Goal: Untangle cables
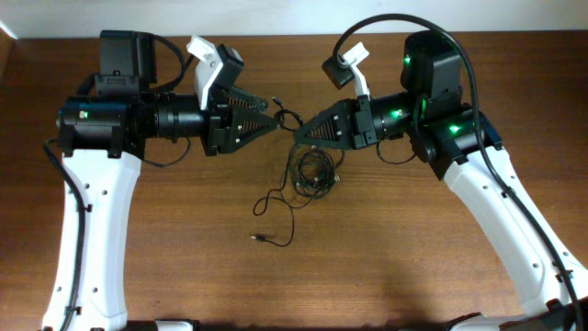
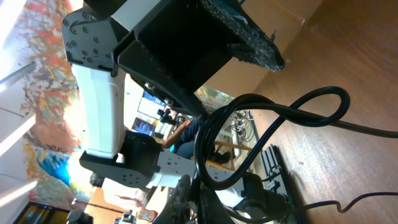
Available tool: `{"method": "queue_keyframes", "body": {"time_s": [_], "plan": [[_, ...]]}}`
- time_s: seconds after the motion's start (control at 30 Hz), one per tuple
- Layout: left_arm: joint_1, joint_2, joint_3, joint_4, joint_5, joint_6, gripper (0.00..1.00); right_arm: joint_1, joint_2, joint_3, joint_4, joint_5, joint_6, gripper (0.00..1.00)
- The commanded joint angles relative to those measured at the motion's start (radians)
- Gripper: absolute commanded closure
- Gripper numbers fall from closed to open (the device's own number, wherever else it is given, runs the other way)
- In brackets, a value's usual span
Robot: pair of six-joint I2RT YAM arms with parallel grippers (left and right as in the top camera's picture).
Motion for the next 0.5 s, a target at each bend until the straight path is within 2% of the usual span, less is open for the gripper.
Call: {"method": "queue_keyframes", "body": {"time_s": [0.0, 0.13, 0.47], "plan": [[-0.02, 0.0, 0.004, -0.001, 0.01, 0.013, 0.56, 0.019, -0.006, 0.016, 0.004, -0.031, -0.006, 0.96], [-0.066, 0.0, 0.004, 0.0, -0.074, 0.013, 0.58, 0.039, -0.006, 0.016, 0.004, -0.031, -0.006, 0.96], [-0.069, 0.0, 0.004, 0.018, -0.08, 0.013, 0.68, 0.041, -0.006, 0.016, 0.004, -0.031, -0.006, 0.96]]}}
